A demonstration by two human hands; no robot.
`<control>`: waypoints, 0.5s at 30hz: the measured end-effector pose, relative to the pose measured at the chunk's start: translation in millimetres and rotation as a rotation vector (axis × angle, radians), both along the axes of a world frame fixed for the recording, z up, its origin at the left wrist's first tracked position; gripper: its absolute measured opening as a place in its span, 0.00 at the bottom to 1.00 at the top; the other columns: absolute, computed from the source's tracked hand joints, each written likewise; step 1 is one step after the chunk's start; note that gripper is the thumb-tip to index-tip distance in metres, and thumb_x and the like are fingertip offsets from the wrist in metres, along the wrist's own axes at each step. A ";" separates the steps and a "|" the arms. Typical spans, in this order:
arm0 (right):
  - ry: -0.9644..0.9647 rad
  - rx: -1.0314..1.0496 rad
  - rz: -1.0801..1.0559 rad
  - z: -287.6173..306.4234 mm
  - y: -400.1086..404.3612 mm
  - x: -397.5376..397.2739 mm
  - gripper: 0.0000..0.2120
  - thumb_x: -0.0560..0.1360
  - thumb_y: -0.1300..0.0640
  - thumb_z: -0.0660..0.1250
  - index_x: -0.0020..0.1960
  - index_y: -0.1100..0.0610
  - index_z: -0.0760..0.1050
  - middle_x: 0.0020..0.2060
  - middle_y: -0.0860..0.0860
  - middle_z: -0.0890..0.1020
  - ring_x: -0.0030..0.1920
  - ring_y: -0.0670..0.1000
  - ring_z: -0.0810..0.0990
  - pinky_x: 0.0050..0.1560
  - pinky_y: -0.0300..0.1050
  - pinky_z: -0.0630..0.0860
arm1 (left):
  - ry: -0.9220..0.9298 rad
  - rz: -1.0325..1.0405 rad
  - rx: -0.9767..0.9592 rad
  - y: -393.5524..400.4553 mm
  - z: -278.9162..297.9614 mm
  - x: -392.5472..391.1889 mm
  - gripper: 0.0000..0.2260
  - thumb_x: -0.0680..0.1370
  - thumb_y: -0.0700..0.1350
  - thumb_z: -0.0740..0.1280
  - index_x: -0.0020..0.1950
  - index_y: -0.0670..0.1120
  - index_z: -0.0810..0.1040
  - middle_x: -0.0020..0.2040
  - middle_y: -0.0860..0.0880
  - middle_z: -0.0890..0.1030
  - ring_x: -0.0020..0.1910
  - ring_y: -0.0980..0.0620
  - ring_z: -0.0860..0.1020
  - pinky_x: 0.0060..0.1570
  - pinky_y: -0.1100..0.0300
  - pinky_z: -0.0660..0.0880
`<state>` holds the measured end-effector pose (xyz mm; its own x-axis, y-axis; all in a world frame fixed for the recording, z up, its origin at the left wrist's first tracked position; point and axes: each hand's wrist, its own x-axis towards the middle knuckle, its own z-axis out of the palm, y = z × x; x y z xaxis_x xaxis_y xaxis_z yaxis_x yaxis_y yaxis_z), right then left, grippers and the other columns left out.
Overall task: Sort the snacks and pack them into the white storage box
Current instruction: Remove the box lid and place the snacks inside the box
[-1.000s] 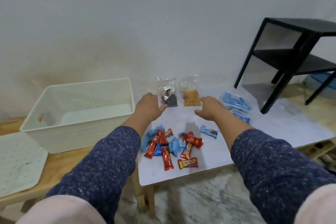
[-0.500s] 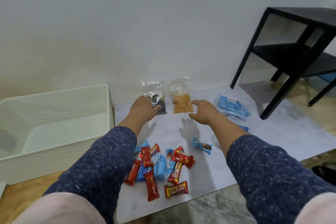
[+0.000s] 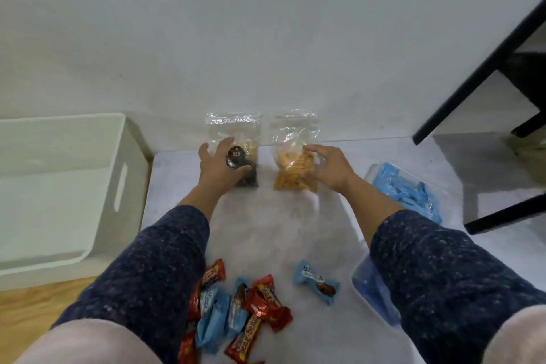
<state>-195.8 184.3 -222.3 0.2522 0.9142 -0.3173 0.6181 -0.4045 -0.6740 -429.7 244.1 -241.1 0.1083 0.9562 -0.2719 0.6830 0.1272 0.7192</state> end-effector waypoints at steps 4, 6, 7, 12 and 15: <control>0.029 0.003 0.085 -24.4 28.8 10.7 0.36 0.59 0.55 0.80 0.64 0.44 0.74 0.66 0.55 0.68 0.62 0.51 0.73 0.61 0.40 0.70 | -0.026 0.054 0.001 11.2 -8.0 14.0 0.38 0.71 0.44 0.75 0.74 0.57 0.58 0.73 0.42 0.51 0.66 0.45 0.68 0.63 0.61 0.66; 0.033 0.004 0.061 -18.1 31.8 8.2 0.34 0.63 0.58 0.79 0.66 0.46 0.72 0.60 0.52 0.64 0.55 0.49 0.71 0.57 0.37 0.68 | -0.028 0.071 0.046 13.7 -8.7 17.1 0.38 0.70 0.44 0.76 0.73 0.57 0.60 0.68 0.42 0.58 0.54 0.48 0.71 0.58 0.63 0.66; 0.032 -0.009 0.044 -17.3 33.4 9.0 0.33 0.64 0.59 0.78 0.66 0.46 0.71 0.57 0.51 0.62 0.53 0.49 0.70 0.56 0.37 0.68 | -0.024 0.070 0.071 14.5 -8.0 17.9 0.37 0.69 0.44 0.76 0.73 0.57 0.61 0.64 0.42 0.60 0.49 0.50 0.70 0.57 0.64 0.67; 0.044 0.025 0.044 -14.1 37.0 3.6 0.33 0.64 0.58 0.78 0.65 0.45 0.69 0.57 0.54 0.70 0.55 0.55 0.74 0.53 0.45 0.74 | -0.010 0.072 0.114 18.2 -2.6 16.8 0.36 0.66 0.44 0.78 0.70 0.56 0.66 0.55 0.46 0.64 0.46 0.50 0.72 0.53 0.66 0.68; 0.165 0.030 0.064 -9.3 37.3 -4.7 0.32 0.63 0.59 0.78 0.64 0.47 0.70 0.56 0.49 0.74 0.57 0.54 0.75 0.57 0.51 0.76 | 0.042 0.069 0.121 14.8 10.5 11.9 0.36 0.66 0.44 0.78 0.69 0.57 0.66 0.55 0.45 0.66 0.43 0.52 0.72 0.53 0.64 0.69</control>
<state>-200.5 221.7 -231.6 0.1400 0.9363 -0.3222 0.5217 -0.3463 -0.7797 -417.7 258.9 -230.5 0.0320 0.9871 -0.1569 0.7056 0.0888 0.7031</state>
